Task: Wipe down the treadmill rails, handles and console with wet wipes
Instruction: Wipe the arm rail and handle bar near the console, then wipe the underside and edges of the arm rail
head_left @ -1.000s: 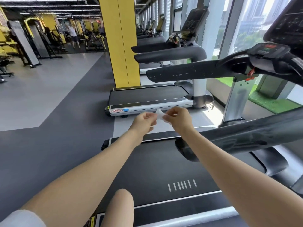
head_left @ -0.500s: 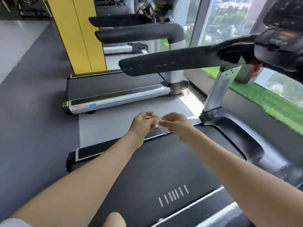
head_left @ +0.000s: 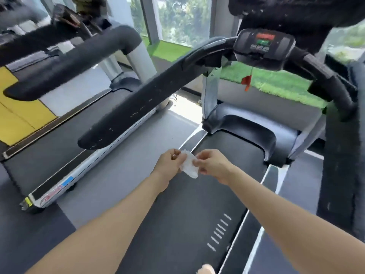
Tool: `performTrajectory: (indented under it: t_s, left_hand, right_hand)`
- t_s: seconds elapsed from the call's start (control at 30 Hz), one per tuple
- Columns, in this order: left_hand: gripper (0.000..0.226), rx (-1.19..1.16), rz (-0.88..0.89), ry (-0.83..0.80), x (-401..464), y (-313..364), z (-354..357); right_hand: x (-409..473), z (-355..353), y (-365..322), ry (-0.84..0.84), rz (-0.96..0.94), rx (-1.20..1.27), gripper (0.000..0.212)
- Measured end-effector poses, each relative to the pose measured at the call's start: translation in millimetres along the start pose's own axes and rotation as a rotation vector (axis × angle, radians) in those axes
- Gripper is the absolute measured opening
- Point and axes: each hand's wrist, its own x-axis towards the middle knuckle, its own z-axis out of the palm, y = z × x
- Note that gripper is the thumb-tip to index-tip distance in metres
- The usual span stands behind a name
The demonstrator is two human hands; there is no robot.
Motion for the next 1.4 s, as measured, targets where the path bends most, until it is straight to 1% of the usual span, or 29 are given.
performTrajectory:
  t_s: [0.03, 0.1, 0.13, 0.2, 0.23, 0.33, 0.37, 0.43, 0.5, 0.57, 0.63, 0.7, 0.8, 0.83, 0.9, 0.97, 1.03, 1.1, 1.13, 1.17, 1.23, 1.27, 1.33, 1.4]
  left_hand:
    - [0.01, -0.001, -0.018, -0.071, 11, 11, 9]
    - [0.02, -0.005, -0.064, -0.216, 35, 31, 30]
    - [0.02, -0.003, -0.065, -0.252, 49, 39, 40]
    - [0.012, -0.043, -0.058, -0.245, 79, 52, 61]
    - [0.013, -0.061, -0.046, -0.234, 96, 61, 72]
    - [0.004, -0.022, -0.032, -0.235, 140, 80, 101]
    - [0.004, -0.019, -0.027, -0.245, 153, 88, 112]
    - [0.012, -0.019, -0.024, -0.279, 173, 103, 135]
    - [0.006, -0.038, -0.028, -0.346, 186, 118, 157]
    - [0.005, -0.055, -0.054, -0.44, 199, 129, 180]
    - [0.01, 0.01, -0.054, -0.515, 216, 134, 202]
    - [0.009, 0.085, -0.05, -0.567, 231, 134, 223]
    - [0.012, 0.174, -0.076, -0.673, 244, 138, 256]
    - [0.012, 0.21, -0.079, -0.706, 247, 139, 266]
    - [0.01, 0.286, -0.055, -0.762, 251, 140, 285]
    - [0.011, 0.33, -0.043, -0.811, 253, 136, 303]
    - [0.014, 0.379, -0.04, -0.847, 255, 126, 319]
    - [0.017, 0.431, -0.034, -0.863, 256, 113, 335]
    - [0.016, 0.449, -0.022, -0.864, 258, 106, 344]
    - [0.016, 0.455, -0.012, -0.86, 258, 100, 354]
    - [0.021, 0.464, 0.034, -0.845, 259, 90, 377]
    - [0.029, 0.48, 0.07, -0.839, 259, 85, 391]
    - [0.044, 0.505, 0.105, -0.82, 260, 76, 417]
    - [0.046, 0.487, 0.097, -0.791, 258, 68, 439]
  right_hand:
    - [5, -12, -4, 0.043, 0.013, 0.038, 0.005]
    - [20, -40, -13, 0.135, 0.022, 0.095, 0.006]
    - [30, -54, -16, 0.175, 0.019, 0.107, 0.007]
    - [48, -81, -24, 0.242, 0.017, 0.118, 0.008]
    - [59, -94, -29, 0.271, 0.011, 0.122, 0.008]
    - [78, -128, -35, 0.375, 0.031, 0.132, 0.016]
    - [83, -139, -40, 0.416, 0.039, 0.137, 0.017]
    - [89, -162, -47, 0.486, 0.056, 0.149, 0.018]
    - [93, -183, -54, 0.566, 0.085, 0.156, 0.02]
    - [95, -201, -53, 0.634, 0.123, 0.167, 0.021]
    - [94, -217, -50, 0.693, 0.164, 0.189, 0.019]
    - [87, -227, -45, 0.759, 0.205, 0.219, 0.017]
    - [74, -243, -40, 0.941, 0.254, 0.234, 0.02]
    - [70, -249, -37, 1.001, 0.287, 0.19, 0.019]
    - [63, -258, -29, 1.092, 0.389, 0.009, 0.012]
    - [58, -265, -20, 1.115, 0.513, -0.22, 0.015]
    - [51, -271, -6, 1.065, 0.648, -0.508, 0.017]
    - [44, -279, 10, 0.955, 0.745, -0.884, 0.023]
    - [39, -283, 19, 0.909, 0.769, -1.013, 0.024]
    - [34, -287, 28, 0.885, 0.781, -1.088, 0.024]
    - [25, -298, 46, 0.866, 0.783, -1.196, 0.024]
    - [21, -304, 54, 0.885, 0.737, -1.271, 0.022]
    - [16, -315, 73, 0.968, 0.544, -1.405, 0.016]
    - [9, -325, 83, 0.972, 0.42, -1.525, 0.013]
